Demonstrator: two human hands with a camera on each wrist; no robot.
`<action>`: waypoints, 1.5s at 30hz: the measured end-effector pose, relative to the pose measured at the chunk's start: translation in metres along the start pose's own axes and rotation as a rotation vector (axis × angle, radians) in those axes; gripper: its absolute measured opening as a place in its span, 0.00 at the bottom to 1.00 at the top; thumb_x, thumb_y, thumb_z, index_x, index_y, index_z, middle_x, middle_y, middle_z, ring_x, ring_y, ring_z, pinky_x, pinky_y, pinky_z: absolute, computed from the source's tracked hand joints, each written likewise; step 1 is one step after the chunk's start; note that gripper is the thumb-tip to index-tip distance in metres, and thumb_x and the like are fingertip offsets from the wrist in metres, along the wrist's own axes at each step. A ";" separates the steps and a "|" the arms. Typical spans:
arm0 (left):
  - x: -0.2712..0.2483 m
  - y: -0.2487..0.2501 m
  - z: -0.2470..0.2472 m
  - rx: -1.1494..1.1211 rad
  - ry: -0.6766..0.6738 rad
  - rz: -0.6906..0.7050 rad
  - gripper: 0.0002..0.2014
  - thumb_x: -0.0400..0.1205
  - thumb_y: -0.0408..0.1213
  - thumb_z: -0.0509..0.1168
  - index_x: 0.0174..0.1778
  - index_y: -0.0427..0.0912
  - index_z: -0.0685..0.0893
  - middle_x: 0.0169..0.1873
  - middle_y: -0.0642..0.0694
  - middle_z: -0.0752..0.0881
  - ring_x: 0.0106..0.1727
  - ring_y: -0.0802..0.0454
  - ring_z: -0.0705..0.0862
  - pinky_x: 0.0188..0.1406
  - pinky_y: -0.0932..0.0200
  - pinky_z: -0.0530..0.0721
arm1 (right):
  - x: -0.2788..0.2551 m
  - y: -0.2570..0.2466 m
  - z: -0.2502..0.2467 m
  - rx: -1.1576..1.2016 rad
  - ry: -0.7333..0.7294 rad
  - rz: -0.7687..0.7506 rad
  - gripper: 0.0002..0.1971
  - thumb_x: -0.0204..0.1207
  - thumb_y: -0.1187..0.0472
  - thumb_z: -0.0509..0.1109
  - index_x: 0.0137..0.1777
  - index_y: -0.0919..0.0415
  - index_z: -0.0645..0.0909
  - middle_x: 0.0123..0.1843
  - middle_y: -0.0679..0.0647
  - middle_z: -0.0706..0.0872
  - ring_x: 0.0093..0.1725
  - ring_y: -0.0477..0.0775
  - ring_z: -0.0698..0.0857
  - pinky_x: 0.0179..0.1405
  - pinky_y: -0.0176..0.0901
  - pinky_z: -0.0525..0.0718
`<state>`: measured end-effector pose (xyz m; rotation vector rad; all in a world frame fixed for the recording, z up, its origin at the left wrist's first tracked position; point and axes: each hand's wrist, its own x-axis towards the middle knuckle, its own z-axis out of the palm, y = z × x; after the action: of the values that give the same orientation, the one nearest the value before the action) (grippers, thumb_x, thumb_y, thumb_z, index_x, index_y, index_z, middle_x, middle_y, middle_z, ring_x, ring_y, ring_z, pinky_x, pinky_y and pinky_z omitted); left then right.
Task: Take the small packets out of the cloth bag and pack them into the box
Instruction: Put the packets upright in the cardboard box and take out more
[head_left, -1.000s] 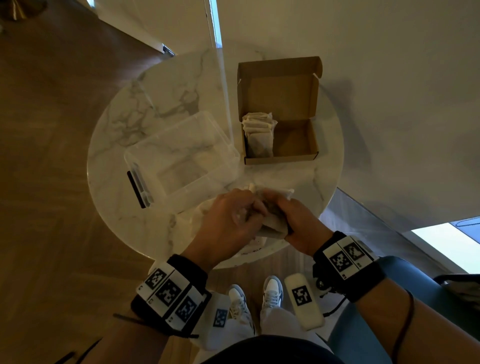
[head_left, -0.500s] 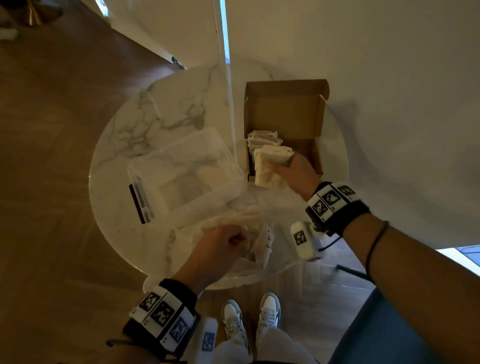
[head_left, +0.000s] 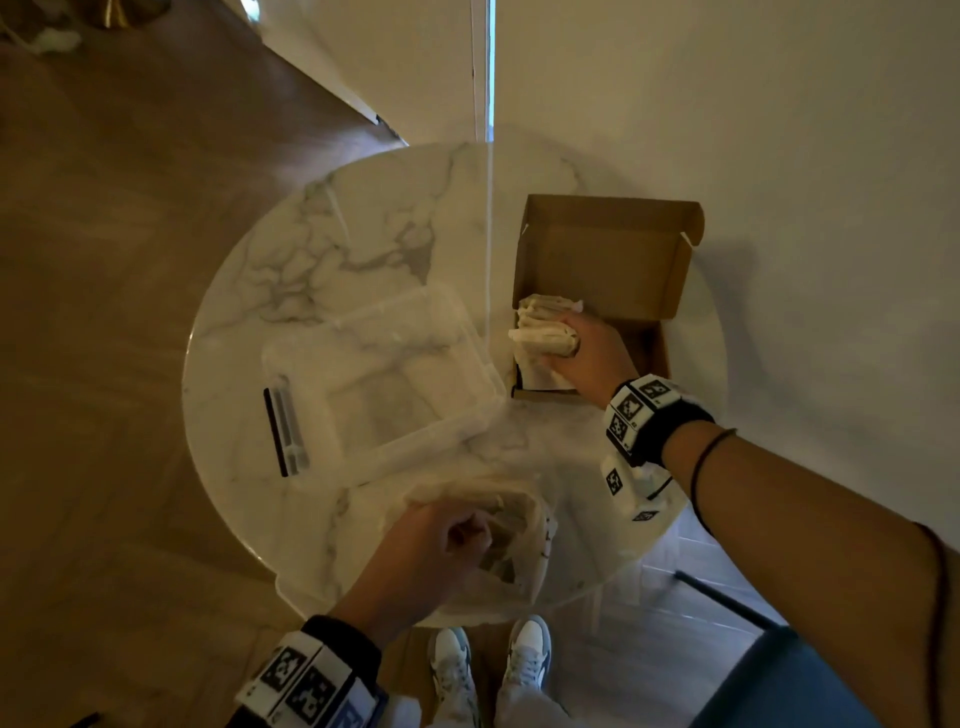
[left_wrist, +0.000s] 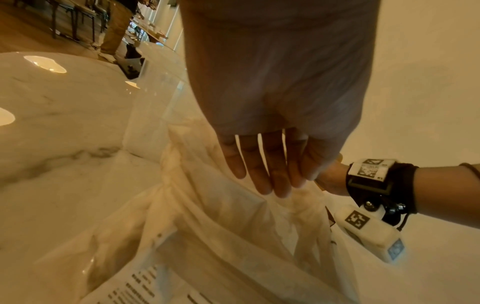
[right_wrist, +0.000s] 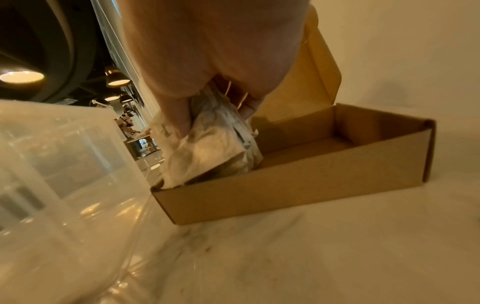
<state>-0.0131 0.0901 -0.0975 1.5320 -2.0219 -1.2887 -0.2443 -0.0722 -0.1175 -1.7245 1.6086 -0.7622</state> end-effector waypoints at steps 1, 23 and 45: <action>0.000 -0.001 0.000 -0.005 0.005 -0.003 0.14 0.80 0.37 0.66 0.30 0.56 0.77 0.28 0.63 0.80 0.32 0.63 0.79 0.32 0.73 0.68 | 0.001 0.003 0.003 0.022 -0.003 -0.031 0.22 0.72 0.65 0.76 0.67 0.59 0.81 0.67 0.55 0.84 0.68 0.49 0.80 0.69 0.35 0.72; 0.011 -0.006 0.001 -0.005 -0.039 -0.068 0.14 0.81 0.40 0.68 0.30 0.57 0.79 0.29 0.64 0.81 0.34 0.62 0.80 0.33 0.72 0.69 | 0.017 0.019 0.001 -0.268 -0.221 0.064 0.15 0.74 0.55 0.73 0.59 0.60 0.84 0.56 0.59 0.88 0.57 0.60 0.85 0.59 0.51 0.81; 0.003 -0.006 -0.003 -0.023 -0.009 -0.058 0.09 0.81 0.38 0.68 0.33 0.49 0.84 0.27 0.56 0.80 0.33 0.60 0.79 0.32 0.70 0.71 | 0.020 0.029 0.009 -0.268 -0.006 0.073 0.26 0.72 0.52 0.75 0.69 0.55 0.77 0.71 0.56 0.75 0.73 0.60 0.73 0.71 0.49 0.73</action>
<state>-0.0085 0.0857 -0.1018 1.5885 -1.9751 -1.3375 -0.2540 -0.0929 -0.1460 -1.8374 1.8258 -0.5245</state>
